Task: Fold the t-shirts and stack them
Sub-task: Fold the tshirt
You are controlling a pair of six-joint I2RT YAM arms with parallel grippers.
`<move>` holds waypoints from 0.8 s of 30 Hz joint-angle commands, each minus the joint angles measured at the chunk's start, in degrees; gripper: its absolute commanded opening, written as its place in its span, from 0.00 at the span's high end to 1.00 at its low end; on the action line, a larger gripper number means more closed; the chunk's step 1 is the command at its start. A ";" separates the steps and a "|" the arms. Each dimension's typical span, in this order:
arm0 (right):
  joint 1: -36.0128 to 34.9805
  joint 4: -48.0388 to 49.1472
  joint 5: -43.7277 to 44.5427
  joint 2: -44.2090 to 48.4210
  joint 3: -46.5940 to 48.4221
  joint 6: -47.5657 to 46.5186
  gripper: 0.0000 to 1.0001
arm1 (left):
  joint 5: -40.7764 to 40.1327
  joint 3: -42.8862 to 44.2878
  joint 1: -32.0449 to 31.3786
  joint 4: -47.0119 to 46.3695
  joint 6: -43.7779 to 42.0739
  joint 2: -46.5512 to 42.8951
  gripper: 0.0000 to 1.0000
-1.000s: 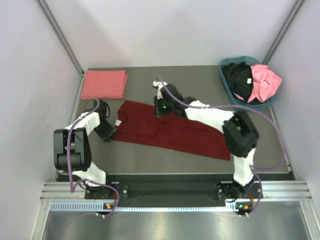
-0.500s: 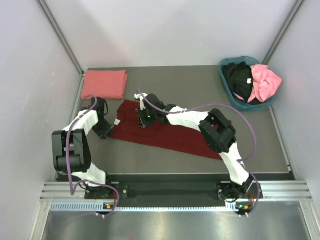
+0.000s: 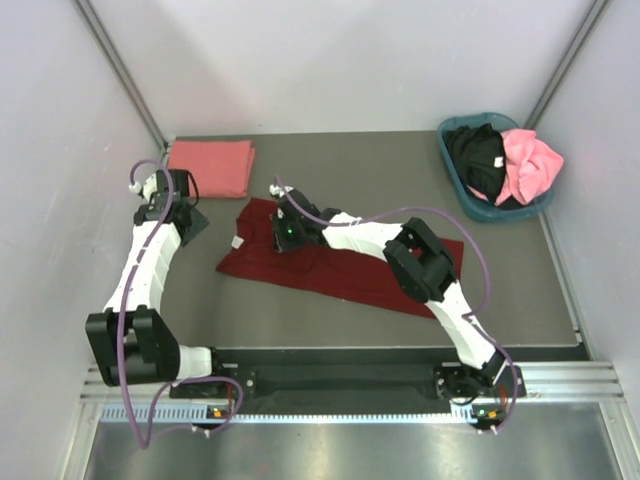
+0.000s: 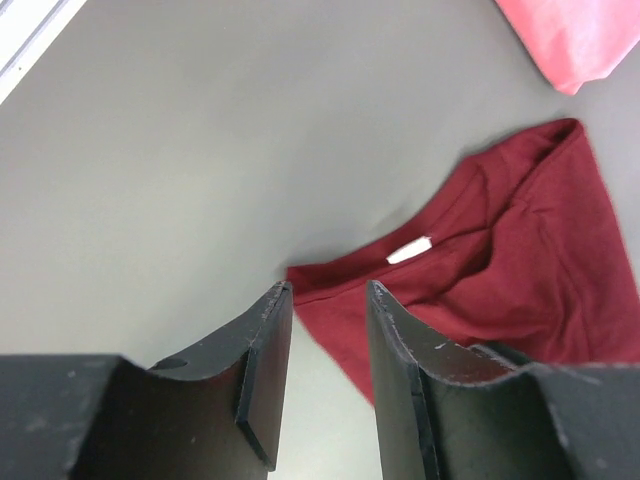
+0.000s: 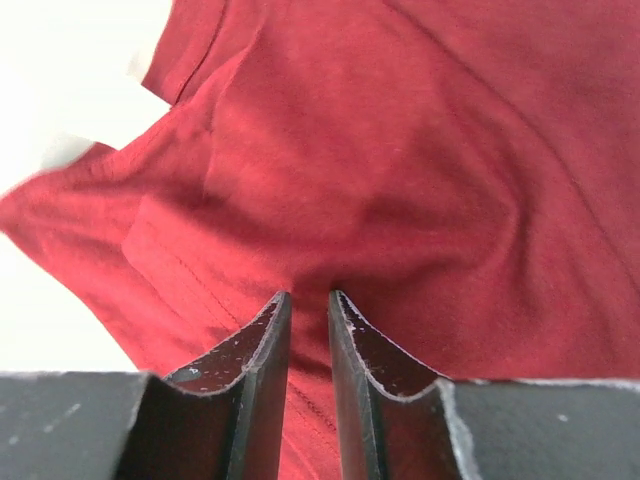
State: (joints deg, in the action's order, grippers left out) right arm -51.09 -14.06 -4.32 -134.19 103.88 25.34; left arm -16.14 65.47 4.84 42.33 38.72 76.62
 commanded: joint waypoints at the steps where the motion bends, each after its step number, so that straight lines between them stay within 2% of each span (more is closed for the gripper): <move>1: 4.06 -2.73 6.69 2.00 -4.20 5.33 0.76 | -0.30 -1.22 0.34 -1.98 -1.37 -0.16 0.59; 10: 9.60 -2.37 13.45 5.96 -9.48 10.51 0.76 | 8.67 -5.61 -0.44 -4.44 -3.47 2.30 0.59; 16: 11.71 -2.28 13.63 3.85 -5.53 12.45 0.76 | 12.62 -8.52 -1.67 -7.52 -3.92 2.74 0.59; 24: 18.38 0.08 14.95 0.42 -3.42 22.20 0.76 | 15.52 -6.85 -4.66 -8.75 -1.99 5.12 0.60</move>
State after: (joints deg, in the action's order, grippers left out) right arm -37.63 -13.74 6.09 -130.93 99.33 43.03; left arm -2.81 57.21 1.26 36.73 35.90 81.49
